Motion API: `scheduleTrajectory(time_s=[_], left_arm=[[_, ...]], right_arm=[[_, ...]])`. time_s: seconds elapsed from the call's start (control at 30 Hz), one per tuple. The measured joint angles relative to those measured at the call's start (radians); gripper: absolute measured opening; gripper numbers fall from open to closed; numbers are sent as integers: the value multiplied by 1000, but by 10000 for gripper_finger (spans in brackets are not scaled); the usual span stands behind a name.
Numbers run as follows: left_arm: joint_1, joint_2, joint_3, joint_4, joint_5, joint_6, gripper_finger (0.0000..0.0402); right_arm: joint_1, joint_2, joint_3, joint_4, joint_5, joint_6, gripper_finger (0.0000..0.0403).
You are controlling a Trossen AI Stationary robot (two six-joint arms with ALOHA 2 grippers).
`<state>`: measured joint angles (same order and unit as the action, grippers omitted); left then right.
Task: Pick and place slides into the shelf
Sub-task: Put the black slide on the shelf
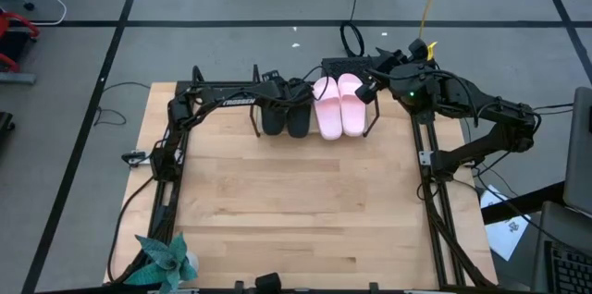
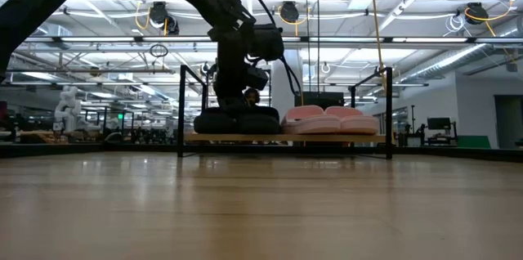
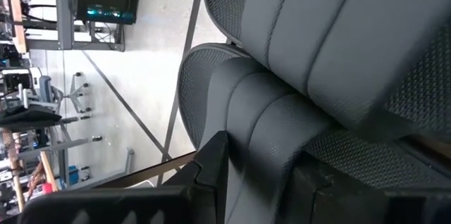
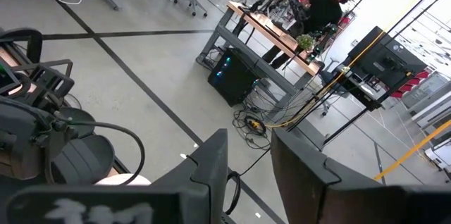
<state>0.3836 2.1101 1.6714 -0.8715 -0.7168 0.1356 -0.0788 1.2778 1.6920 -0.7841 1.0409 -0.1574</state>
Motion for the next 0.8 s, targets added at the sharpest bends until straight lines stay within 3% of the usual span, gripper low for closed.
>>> scheduleTrajectory(time_s=[0.6, 0.8], left_arm=[[-19, -2, 0, -1, 36, 24, 88], [-19, -2, 0, -4, 36, 26, 88]], right_arm=[[0, 0, 0, 0, -1, 0, 98], [0, 0, 0, 1, -48, 6, 98]])
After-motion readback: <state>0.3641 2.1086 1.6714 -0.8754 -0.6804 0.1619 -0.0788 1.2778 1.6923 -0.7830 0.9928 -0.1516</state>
